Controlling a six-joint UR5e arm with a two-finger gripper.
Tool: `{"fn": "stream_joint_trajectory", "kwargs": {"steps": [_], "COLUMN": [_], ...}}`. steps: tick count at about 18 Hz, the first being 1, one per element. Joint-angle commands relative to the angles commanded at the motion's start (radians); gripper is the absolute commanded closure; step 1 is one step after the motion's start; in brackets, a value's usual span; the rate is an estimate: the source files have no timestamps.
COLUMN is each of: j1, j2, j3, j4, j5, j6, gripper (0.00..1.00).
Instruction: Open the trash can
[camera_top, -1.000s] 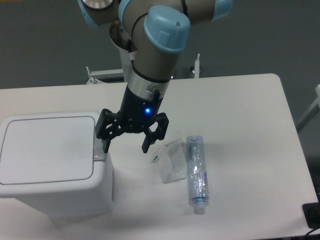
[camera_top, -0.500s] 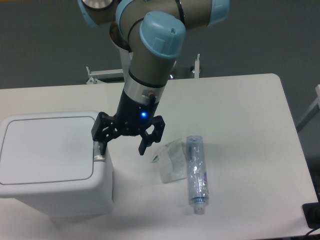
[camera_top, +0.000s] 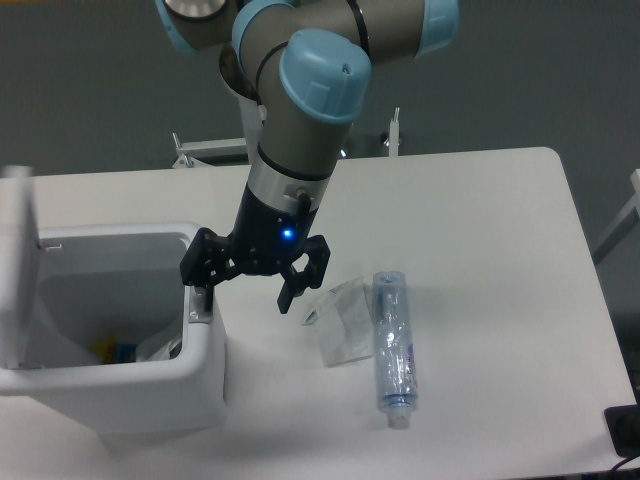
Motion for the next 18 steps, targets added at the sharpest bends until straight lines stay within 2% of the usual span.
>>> {"fn": "stream_joint_trajectory", "kwargs": {"steps": [4,8,12,13,15,18], "j1": [0.056,0.124,0.178,0.187,0.19,0.183], "j2": [0.015,0.015,0.025,0.04,0.051,0.084], "j3": [0.112,0.175,0.161,0.145,0.118,0.043], "j4": [0.0,0.002,-0.021,-0.059,-0.093,-0.095], "j5": [0.02,0.072,0.176,0.196,0.236,0.351], "j6": [0.035,0.11,0.334,0.416,0.5,0.633], "gripper": [0.0,0.0,0.0,0.0,0.0,0.0]}}
